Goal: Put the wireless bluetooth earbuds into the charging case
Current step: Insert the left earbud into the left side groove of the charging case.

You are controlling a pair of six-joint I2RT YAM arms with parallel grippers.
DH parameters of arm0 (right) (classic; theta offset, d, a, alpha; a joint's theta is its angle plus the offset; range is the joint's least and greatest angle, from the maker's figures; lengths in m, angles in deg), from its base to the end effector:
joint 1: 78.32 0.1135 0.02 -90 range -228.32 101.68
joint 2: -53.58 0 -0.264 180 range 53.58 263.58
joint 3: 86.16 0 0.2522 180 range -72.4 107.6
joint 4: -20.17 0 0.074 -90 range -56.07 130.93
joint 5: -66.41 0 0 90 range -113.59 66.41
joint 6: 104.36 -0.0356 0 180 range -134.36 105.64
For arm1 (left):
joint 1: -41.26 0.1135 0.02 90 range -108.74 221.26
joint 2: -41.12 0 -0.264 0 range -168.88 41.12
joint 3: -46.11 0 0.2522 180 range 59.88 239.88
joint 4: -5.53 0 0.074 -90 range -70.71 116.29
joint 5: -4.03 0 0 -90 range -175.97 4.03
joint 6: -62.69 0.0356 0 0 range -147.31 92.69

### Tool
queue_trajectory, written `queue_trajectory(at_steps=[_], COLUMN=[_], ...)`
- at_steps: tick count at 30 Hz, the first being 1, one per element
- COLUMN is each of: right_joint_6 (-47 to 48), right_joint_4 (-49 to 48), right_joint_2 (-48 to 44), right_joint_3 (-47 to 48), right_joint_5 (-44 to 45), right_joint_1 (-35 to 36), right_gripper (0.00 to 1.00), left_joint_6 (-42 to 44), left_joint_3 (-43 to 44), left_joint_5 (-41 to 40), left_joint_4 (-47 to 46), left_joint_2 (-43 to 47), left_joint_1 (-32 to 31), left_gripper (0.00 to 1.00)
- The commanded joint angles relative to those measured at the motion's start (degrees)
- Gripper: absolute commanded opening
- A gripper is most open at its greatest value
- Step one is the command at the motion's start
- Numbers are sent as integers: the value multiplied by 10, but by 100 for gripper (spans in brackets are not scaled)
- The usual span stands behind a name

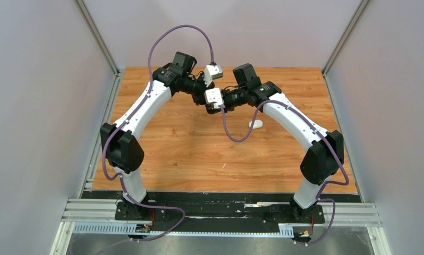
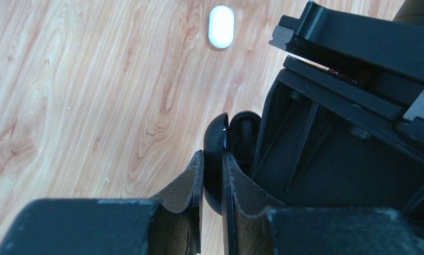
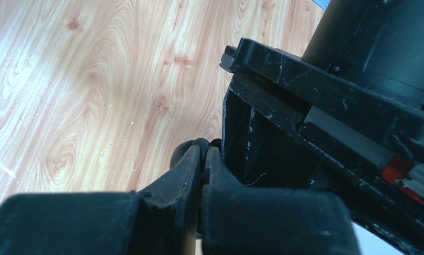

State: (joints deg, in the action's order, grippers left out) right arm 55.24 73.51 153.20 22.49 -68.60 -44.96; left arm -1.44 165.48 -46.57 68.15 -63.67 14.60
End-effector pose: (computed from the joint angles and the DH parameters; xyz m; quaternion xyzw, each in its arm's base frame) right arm 0.3070 0.2323 0.3441 -0.7587 0.4140 0.2237 0.4506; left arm 0.3467 -0.1994 0.3568 0.4972 0.7349 -0.3171 0.3349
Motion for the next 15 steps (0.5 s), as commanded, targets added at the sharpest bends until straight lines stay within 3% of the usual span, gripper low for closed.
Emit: queue_trajectory(at_steps=[1,12,15], right_joint_6=[9,18,21], right_joint_4=[12,41,49], right_joint_2=[2,4,10], right_joint_3=[19,25,28], right_joint_5=[7,26,31], right_joint_1=[6,9,12], right_gripper=[0,0,6], left_joint_6=[-10,4,2], left_joint_3=[29,15,15], left_joint_5=[4,-10,-9], left_joint_4=[-13,-16,-19], left_joint_2=[19,24,26], left_joint_1=[-3,-3,-3], left_gripper=[0,0,0])
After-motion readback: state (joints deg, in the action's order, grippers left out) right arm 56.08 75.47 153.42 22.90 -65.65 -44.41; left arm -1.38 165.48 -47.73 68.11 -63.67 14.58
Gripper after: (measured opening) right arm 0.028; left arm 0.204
